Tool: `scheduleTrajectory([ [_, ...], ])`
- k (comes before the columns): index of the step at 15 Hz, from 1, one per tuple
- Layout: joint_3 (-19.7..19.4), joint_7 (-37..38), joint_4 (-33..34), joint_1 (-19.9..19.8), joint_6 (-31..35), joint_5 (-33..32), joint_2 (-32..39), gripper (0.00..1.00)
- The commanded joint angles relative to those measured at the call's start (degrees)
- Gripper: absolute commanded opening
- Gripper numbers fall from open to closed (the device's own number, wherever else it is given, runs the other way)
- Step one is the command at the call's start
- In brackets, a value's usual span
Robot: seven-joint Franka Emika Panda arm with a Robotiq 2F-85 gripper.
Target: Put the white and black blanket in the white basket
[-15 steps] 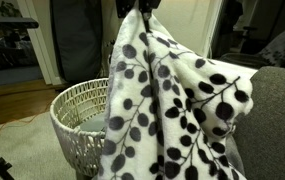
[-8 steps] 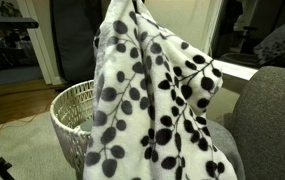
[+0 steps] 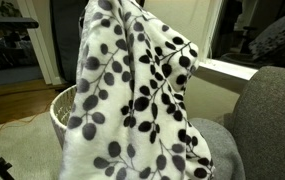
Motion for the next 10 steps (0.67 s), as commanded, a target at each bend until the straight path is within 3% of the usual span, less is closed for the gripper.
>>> scheduleTrajectory([
  [1, 1.4, -2.2, 4.1, 1.6, -4.4, 0.3, -1.8, 0.02],
  [10, 5.5, -4.3, 11.1, 4.6, -8.2, -1.2, -0.4, 0.02],
])
